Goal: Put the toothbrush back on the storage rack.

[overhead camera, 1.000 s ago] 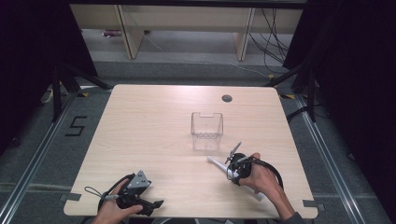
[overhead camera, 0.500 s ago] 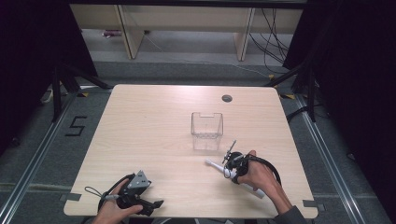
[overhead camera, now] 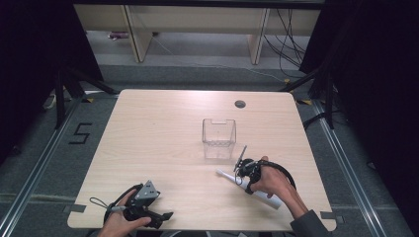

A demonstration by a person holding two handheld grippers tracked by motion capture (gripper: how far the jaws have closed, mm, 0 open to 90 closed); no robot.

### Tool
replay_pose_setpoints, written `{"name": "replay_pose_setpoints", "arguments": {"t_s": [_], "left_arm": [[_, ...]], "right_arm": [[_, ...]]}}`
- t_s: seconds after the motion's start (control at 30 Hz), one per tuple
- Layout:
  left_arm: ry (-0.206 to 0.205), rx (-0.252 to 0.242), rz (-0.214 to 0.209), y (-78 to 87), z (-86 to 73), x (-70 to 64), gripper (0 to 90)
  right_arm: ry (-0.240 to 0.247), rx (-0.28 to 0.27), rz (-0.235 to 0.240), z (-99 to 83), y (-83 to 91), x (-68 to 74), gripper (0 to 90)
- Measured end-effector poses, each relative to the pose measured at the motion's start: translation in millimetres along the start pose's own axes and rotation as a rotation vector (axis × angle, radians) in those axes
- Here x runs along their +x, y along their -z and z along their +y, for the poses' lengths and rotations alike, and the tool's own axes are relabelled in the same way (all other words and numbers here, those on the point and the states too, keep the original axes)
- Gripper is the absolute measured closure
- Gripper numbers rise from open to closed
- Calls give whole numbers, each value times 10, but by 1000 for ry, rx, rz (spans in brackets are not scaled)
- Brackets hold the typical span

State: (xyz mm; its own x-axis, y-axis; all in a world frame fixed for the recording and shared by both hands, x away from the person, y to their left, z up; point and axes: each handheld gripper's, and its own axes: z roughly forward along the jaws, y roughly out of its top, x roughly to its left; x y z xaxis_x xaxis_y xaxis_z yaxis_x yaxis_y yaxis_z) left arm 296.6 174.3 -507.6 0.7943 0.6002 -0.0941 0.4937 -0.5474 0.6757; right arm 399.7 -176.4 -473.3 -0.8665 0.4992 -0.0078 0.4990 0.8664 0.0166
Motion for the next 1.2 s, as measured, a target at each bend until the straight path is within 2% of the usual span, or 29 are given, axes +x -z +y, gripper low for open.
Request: {"name": "replay_pose_setpoints", "arguments": {"t_s": [0.1,0.13,0.23,0.27,0.3,0.33,0.43,0.47,0.57,0.6,0.63,0.67,0.7,0.73,0.77,0.83,0.9,0.93,1.07,1.1,1.13,1.2], "left_arm": [[0,1,3,1,-1,6,149],[7,-4,-4,-1,-2,-1,149],[1,-1,-6,2,0,0,149],[1,-1,-5,2,0,-1,149],[1,-1,-5,2,0,-1,149],[0,-1,-5,4,-1,-1,149],[2,2,5,-1,-1,3,149],[1,2,3,-1,-1,2,149],[1,1,4,0,-1,5,149],[3,1,4,0,-2,6,149],[3,1,4,0,-2,6,149],[1,2,4,1,-2,6,149],[1,2,4,1,-1,5,149],[1,2,3,0,-1,5,149],[1,2,4,-3,-2,4,149],[1,2,4,-4,-2,5,149],[3,2,4,-3,-2,6,149],[6,1,3,-3,-2,3,149],[6,3,-4,-5,-3,0,149],[7,2,-5,-6,-3,1,149],[24,-8,-8,-14,-4,-6,149],[14,5,2,-11,-5,9,149]], "right_arm": [[23,-9,9,9,-8,-20,662],[8,-4,9,8,-7,-13,662],[23,-10,4,8,-7,-19,663],[-6,-1,8,3,-1,0,663],[-6,-1,8,3,-1,0,663],[15,-9,-2,-1,-5,-7,664],[12,-17,-10,-16,-4,-10,664],[-9,-26,6,-18,-3,5,664],[-6,-29,24,-46,2,-5,664],[-5,-12,0,-60,9,-15,665],[-5,-12,0,-60,9,-15,665],[-20,-27,1,-70,11,-1,665],[1,-26,-9,-87,24,-15,665],[-26,-43,2,-98,34,6,665],[-6,-47,0,-111,52,-6,665],[-11,-57,3,-122,65,0,665],[-33,-76,3,-145,106,8,666],[-17,-92,3,-153,120,-6,666],[-17,-127,-7,-195,188,-23,666],[-48,-134,-12,-214,220,-5,666],[-28,-158,-19,-229,242,-26,666],[-33,-216,-18,-276,319,-43,666]]}}
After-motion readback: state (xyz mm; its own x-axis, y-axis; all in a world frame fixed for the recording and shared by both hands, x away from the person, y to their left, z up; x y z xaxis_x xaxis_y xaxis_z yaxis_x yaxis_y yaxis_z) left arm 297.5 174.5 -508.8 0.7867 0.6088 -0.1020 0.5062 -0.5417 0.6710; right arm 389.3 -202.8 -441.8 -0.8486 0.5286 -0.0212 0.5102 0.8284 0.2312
